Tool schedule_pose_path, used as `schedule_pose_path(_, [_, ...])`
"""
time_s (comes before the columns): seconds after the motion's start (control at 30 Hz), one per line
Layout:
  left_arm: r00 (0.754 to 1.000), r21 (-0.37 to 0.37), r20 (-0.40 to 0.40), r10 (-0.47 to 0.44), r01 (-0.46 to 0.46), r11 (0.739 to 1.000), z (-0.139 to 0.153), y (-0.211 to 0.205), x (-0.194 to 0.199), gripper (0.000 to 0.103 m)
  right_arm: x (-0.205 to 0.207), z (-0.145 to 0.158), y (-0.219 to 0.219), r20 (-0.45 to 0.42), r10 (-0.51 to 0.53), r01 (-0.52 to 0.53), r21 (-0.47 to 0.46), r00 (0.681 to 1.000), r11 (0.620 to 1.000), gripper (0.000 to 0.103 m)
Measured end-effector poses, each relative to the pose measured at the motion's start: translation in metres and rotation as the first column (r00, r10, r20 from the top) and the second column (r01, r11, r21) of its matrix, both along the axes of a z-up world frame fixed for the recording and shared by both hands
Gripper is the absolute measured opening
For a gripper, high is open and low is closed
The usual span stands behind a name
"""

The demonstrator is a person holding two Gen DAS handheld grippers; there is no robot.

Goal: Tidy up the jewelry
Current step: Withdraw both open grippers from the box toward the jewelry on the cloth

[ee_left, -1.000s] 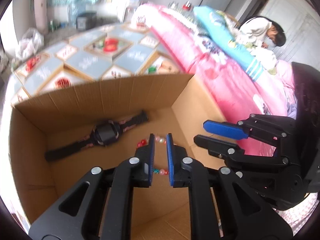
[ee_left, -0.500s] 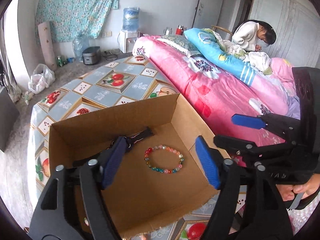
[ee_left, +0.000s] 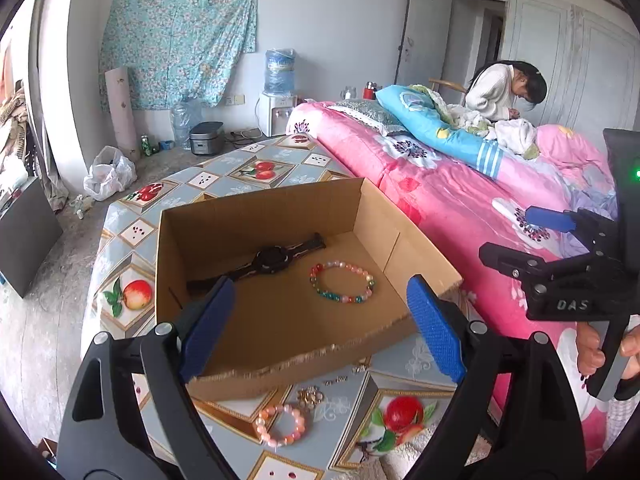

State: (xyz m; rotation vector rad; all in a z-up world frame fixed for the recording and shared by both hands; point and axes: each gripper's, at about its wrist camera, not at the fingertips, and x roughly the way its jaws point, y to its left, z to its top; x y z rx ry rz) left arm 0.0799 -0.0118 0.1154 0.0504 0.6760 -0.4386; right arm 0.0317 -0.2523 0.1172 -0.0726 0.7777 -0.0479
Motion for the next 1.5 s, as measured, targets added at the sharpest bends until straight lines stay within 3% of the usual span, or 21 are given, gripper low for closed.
schedule_pose_path(0.1, [1.0, 0.003, 0.001, 0.012, -0.012, 1.0, -0.009, 0.005, -0.013, 0.084, -0.012, -0.007, -0.002, -0.003, -0.025, 0.025, -0.044, 1.0, 0.999, 0.097])
schedule_pose_path(0.17, [1.0, 0.007, -0.013, 0.021, -0.021, 1.0, -0.018, 0.007, -0.021, 0.084, -0.019, -0.011, -0.006, -0.006, -0.035, 0.035, -0.021, 0.999, 0.999, 0.097])
schedule_pose_path(0.37, [0.999, 0.053, -0.011, 0.045, -0.044, 0.998, -0.039, 0.007, -0.039, 0.084, -0.036, -0.033, -0.017, -0.038, -0.028, 0.034, 0.185, 0.999, 0.982, 0.097])
schedule_pose_path(0.5, [0.997, 0.09, -0.025, 0.068, -0.065, 0.994, -0.053, 0.006, -0.04, 0.084, -0.039, -0.061, -0.014, -0.084, -0.02, 0.047, 0.336, 0.996, 0.941, 0.097])
schedule_pose_path(0.7, [0.994, 0.149, -0.018, 0.106, -0.102, 0.984, -0.065, 0.01, -0.034, 0.084, -0.03, -0.094, 0.003, -0.151, 0.03, 0.037, 0.423, 0.988, 0.905, 0.097])
schedule_pose_path(0.87, [0.993, 0.144, -0.016, 0.118, -0.115, 0.983, -0.069, 0.009, -0.027, 0.084, -0.022, -0.106, 0.01, -0.157, 0.077, 0.008, 0.483, 0.985, 0.876, 0.097])
schedule_pose_path(0.93, [0.993, 0.146, -0.01, 0.117, -0.114, 0.983, -0.071, 0.006, -0.025, 0.084, -0.018, -0.108, 0.007, -0.162, 0.079, 0.013, 0.502, 0.984, 0.865, 0.092])
schedule_pose_path(1.27, [0.99, 0.201, 0.017, 0.142, -0.142, 0.969, -0.086, -0.001, -0.013, 0.084, 0.006, -0.114, 0.009, -0.175, 0.115, 0.006, 0.571, 0.978, 0.821, 0.048])
schedule_pose_path(1.5, [0.986, 0.231, 0.055, 0.16, -0.169, 0.958, -0.091, -0.006, -0.014, 0.084, 0.014, -0.122, 0.016, -0.171, 0.138, -0.007, 0.602, 0.975, 0.798, 0.031])
